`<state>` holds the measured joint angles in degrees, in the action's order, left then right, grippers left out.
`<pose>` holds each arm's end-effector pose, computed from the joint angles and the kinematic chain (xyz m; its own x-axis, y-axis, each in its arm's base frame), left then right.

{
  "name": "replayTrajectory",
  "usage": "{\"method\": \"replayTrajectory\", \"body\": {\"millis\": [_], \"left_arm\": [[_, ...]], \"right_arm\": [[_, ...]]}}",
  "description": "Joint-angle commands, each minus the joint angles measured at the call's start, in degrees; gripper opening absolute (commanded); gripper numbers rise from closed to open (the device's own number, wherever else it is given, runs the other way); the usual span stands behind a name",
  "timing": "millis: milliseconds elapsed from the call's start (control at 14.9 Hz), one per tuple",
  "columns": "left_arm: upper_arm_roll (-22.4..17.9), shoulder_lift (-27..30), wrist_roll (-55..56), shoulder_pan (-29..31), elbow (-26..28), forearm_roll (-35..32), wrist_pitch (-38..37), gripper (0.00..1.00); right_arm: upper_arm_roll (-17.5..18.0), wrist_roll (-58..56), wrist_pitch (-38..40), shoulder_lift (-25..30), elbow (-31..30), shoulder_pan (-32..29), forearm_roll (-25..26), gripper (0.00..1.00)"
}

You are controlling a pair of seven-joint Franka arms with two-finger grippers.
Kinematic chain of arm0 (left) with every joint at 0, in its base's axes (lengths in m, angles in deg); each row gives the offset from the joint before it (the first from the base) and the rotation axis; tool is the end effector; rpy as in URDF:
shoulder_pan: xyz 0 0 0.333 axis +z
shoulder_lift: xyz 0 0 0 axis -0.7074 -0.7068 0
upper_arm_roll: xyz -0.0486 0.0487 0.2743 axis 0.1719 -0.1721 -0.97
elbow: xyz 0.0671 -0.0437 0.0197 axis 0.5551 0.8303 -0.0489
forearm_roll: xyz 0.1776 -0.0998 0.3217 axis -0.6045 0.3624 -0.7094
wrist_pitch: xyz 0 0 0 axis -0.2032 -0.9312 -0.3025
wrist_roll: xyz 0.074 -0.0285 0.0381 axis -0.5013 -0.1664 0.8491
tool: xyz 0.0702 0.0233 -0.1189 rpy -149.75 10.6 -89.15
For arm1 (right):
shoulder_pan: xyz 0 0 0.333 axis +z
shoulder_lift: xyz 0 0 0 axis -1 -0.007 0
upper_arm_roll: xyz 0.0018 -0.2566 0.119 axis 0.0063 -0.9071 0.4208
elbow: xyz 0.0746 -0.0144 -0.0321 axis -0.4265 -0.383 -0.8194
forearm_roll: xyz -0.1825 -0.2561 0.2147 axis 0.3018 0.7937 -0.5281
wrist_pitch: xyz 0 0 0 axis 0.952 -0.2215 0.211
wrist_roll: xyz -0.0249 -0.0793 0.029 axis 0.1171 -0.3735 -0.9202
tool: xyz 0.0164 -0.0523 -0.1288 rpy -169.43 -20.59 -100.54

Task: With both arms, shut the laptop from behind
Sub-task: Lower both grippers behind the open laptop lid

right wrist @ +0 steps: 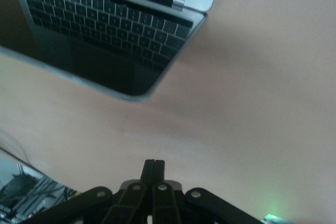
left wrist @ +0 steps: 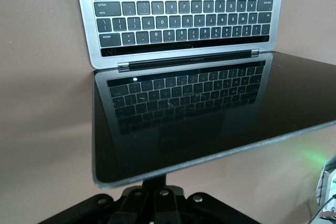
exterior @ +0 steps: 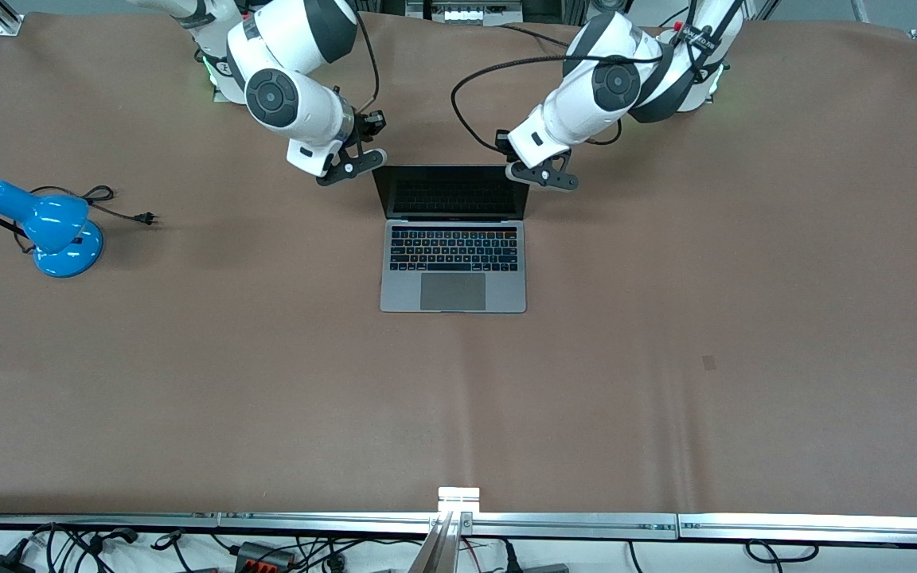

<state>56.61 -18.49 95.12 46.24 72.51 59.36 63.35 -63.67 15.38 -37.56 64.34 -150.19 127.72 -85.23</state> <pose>0.3505 -0.3702 0.2737 0.9645 -0.0981 -0.2453 -0.0086 -0.9396 0.3421 0.3417 0.3262 0.2798 0.8797 0.3131 -0.3580 0.2256 -0.9373 -0.2656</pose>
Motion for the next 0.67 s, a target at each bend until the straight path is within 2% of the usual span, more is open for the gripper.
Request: {"method": "replayTrajectory", "body": {"millis": [0, 67, 336, 604], "left_arm": [[0.34, -0.77, -0.07, 0.81, -0.89, -1.56, 0.44, 0.00], [0.00, -1.91, 0.01, 1.16, -2.11, -4.45, 1.14, 0.00], [-0.79, -7.61, 2.82, 2.31, -6.93, -7.28, 1.93, 0.00], [-3.17, -15.52, 7.21, 2.22, -13.61, -17.03, 1.93, 0.00]], "right_arm": [[-0.74, 2.38, -4.59, -0.88, -0.57, 2.84, -5.80, 0.00], [-0.74, 2.38, -6.00, -1.15, -0.48, 2.84, -6.61, 0.00], [-0.74, 2.38, -10.49, -2.38, -0.22, 2.75, -6.80, 0.00], [-0.83, 4.22, -13.21, -2.82, 0.92, 2.49, -6.88, 0.00]]}}
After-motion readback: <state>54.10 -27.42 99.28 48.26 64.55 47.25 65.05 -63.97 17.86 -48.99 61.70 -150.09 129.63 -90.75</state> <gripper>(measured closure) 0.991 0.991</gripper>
